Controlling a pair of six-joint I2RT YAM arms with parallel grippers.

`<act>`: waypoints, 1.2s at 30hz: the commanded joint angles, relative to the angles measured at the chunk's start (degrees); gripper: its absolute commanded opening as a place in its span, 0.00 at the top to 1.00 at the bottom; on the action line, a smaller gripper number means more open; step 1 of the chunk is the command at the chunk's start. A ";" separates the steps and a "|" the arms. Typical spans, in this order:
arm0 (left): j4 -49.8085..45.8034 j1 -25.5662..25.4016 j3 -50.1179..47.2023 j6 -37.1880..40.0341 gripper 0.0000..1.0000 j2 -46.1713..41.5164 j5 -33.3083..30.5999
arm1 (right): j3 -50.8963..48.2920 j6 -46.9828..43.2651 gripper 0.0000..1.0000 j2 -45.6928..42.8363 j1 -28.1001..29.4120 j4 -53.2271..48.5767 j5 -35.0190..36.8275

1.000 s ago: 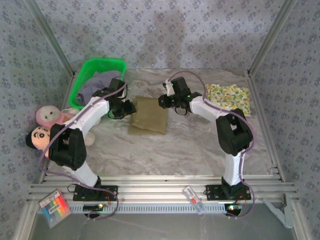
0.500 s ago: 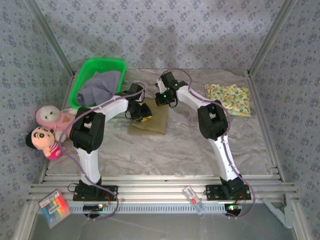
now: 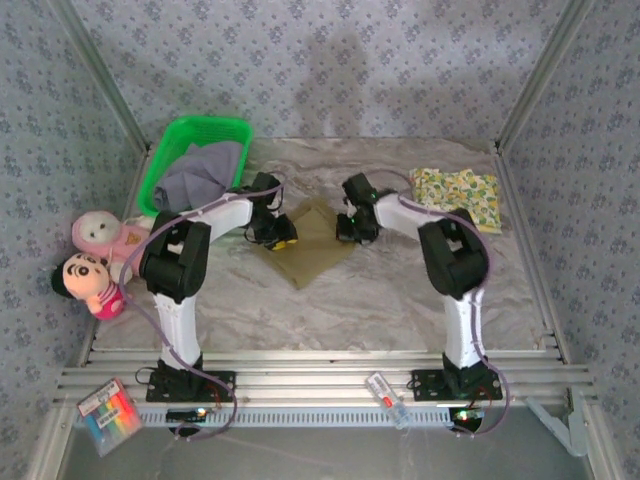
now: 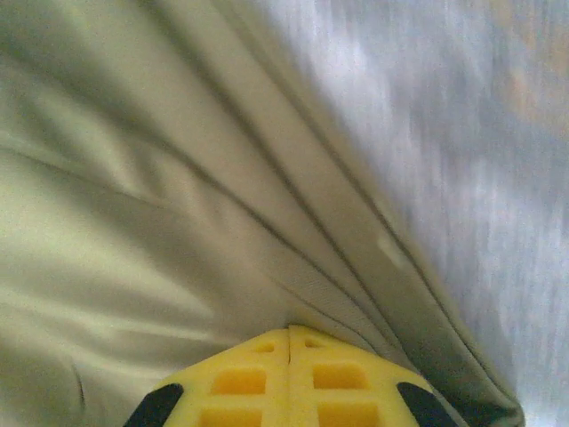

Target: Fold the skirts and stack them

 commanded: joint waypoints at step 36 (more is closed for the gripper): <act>-2.31 4.48 -6.33 6.26 0.77 1.86 -3.72 | 10.39 -19.01 0.83 7.40 -2.75 12.25 -26.45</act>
